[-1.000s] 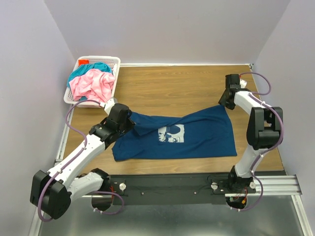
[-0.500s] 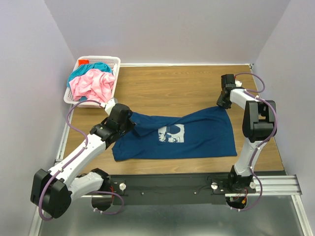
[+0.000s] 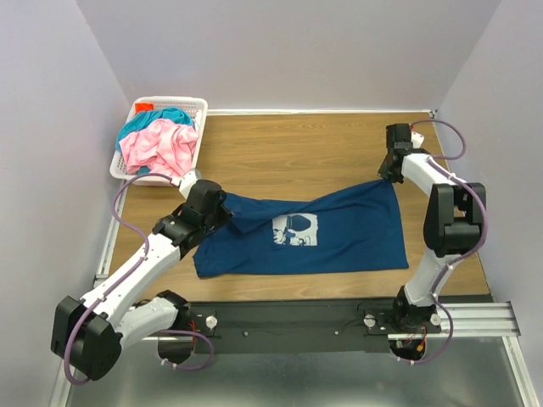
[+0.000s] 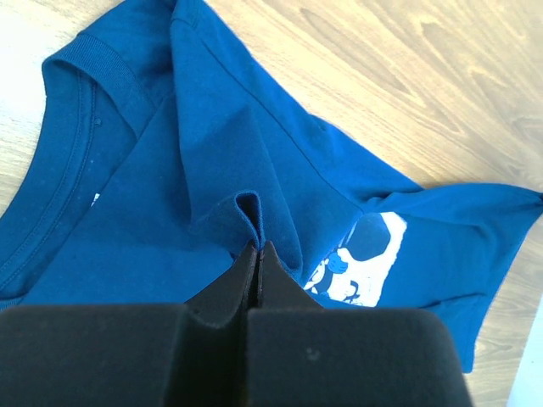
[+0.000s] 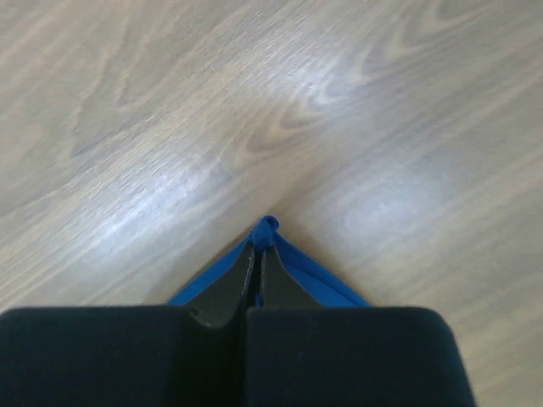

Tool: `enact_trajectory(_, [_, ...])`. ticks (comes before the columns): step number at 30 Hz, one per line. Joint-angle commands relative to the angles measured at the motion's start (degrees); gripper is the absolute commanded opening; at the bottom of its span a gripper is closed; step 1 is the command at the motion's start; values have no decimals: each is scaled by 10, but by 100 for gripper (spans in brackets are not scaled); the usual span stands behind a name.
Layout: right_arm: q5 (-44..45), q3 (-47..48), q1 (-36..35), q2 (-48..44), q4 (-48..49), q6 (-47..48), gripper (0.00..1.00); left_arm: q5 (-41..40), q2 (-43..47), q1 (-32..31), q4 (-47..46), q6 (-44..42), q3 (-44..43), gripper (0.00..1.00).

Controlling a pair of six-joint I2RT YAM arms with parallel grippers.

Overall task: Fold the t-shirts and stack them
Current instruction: Fold the tshirt

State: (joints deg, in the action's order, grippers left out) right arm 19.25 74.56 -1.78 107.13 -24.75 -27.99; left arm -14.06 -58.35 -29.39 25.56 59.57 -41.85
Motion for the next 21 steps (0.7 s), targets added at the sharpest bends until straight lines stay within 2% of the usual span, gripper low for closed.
enact_trajectory(1, [33, -34, -2, -68, -9, 4, 3, -3, 35, -3, 17, 5, 0, 0])
enact_trajectory(14, [38, -165, -1, -231, -14, -13, 3, 26, 136, -6, 44, 31, 65, 0])
enact_trajectory(21, [9, -217, -2, -277, -14, -13, 3, 50, 178, -10, 47, 47, 102, 0])
